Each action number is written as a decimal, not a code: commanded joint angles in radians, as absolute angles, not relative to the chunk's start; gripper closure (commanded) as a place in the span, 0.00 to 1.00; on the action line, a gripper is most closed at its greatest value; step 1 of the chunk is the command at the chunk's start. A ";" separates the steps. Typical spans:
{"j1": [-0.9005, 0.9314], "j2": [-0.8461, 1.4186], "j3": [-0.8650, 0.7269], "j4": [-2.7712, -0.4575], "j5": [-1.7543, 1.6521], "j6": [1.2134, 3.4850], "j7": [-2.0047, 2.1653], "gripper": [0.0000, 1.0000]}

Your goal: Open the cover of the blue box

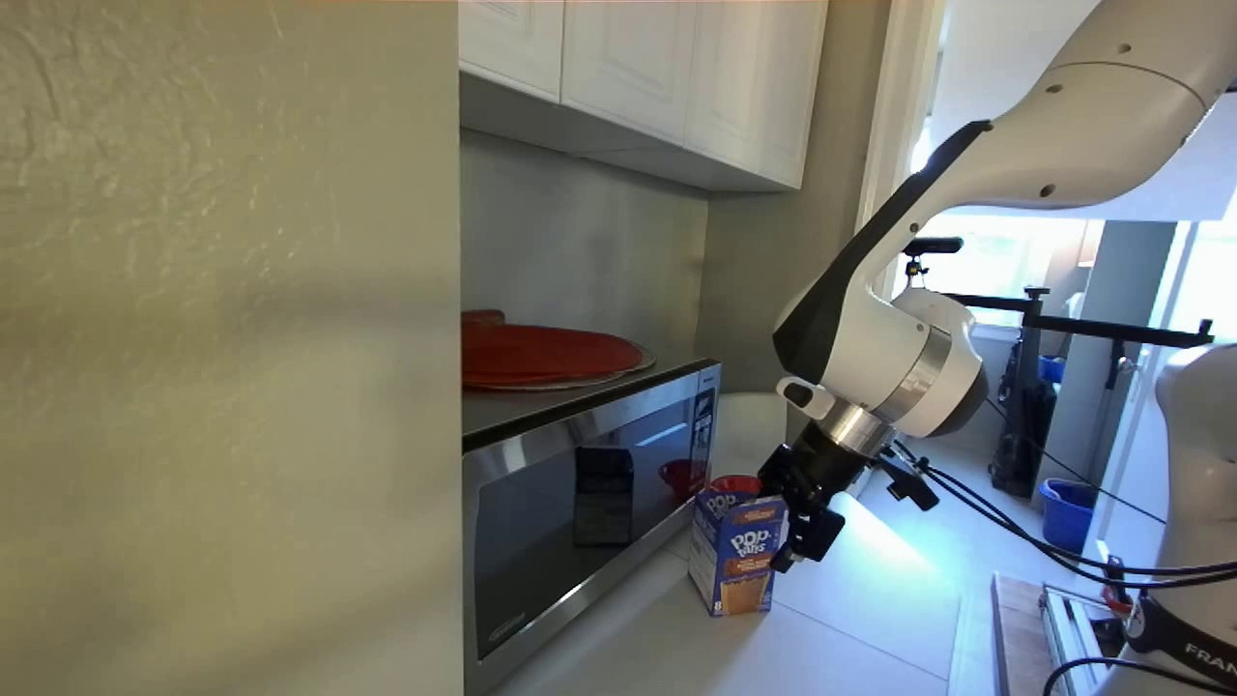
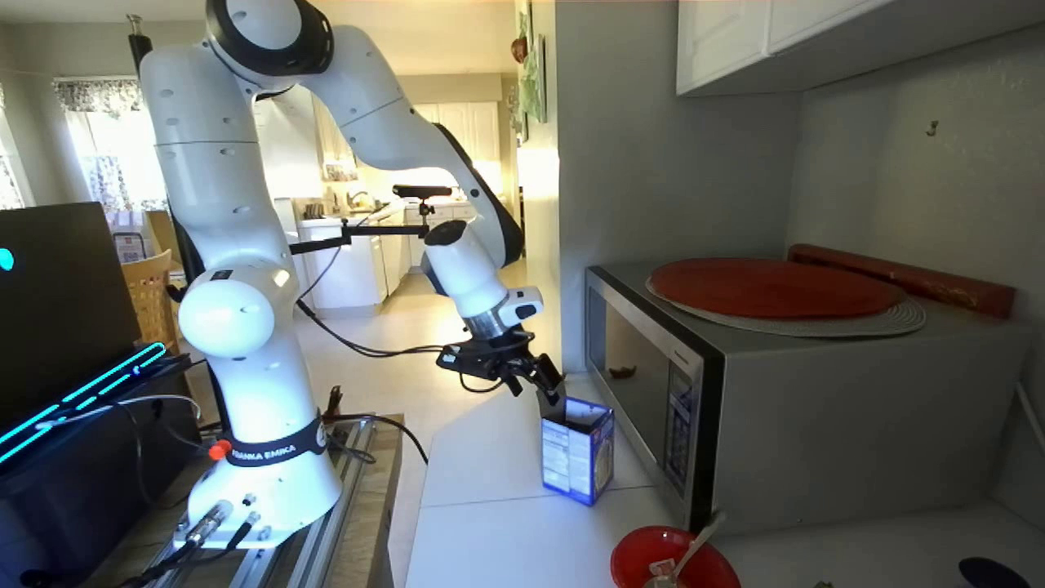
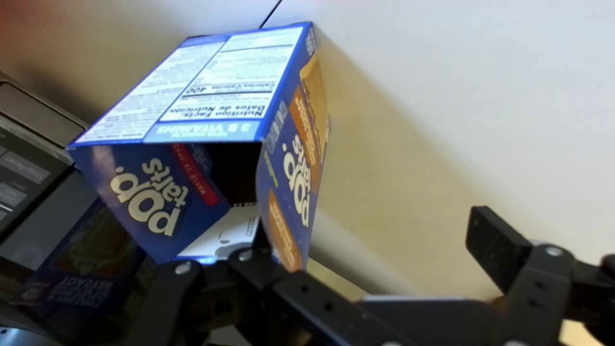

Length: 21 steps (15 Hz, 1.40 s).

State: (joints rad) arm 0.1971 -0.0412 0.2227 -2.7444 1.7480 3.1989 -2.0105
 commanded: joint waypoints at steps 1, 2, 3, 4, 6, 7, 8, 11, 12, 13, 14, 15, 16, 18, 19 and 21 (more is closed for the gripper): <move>0.191 -0.068 0.207 -2.744 1.778 3.185 -2.045 0.00; 0.192 -0.067 0.203 -2.744 1.777 3.184 -2.046 0.00; 0.193 -0.061 0.200 -2.744 1.773 3.182 -2.043 0.00; 0.194 -0.053 0.196 -2.744 1.767 3.174 -2.031 0.00; 0.194 -0.049 0.187 -2.744 1.746 3.156 -1.996 0.00; 0.192 -0.057 0.182 -2.744 1.736 3.144 -1.981 0.00; 0.190 -0.061 0.173 -2.744 1.711 3.129 -1.940 0.00; 0.179 -0.064 0.141 -2.746 1.591 3.062 -1.768 0.00; 0.172 -0.077 0.129 -2.748 1.535 3.037 -1.700 0.00; 0.150 -0.098 0.128 -2.755 1.461 3.011 -1.616 0.00; 0.138 -0.118 0.117 -2.760 1.397 2.985 -1.547 0.00; 0.123 -0.146 0.106 -2.763 1.333 2.958 -1.478 0.00; 0.108 -0.171 0.095 -2.764 1.269 2.934 -1.413 0.00; 0.072 -0.216 0.069 -2.755 1.130 2.879 -1.283 0.00; 0.039 -0.244 0.068 -2.753 1.038 2.842 -1.202 0.00; -0.053 -0.261 0.093 -2.727 0.880 2.777 -1.050 0.00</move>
State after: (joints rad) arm 0.0530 -0.1963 0.0735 -2.7356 1.0746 2.8777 -1.2447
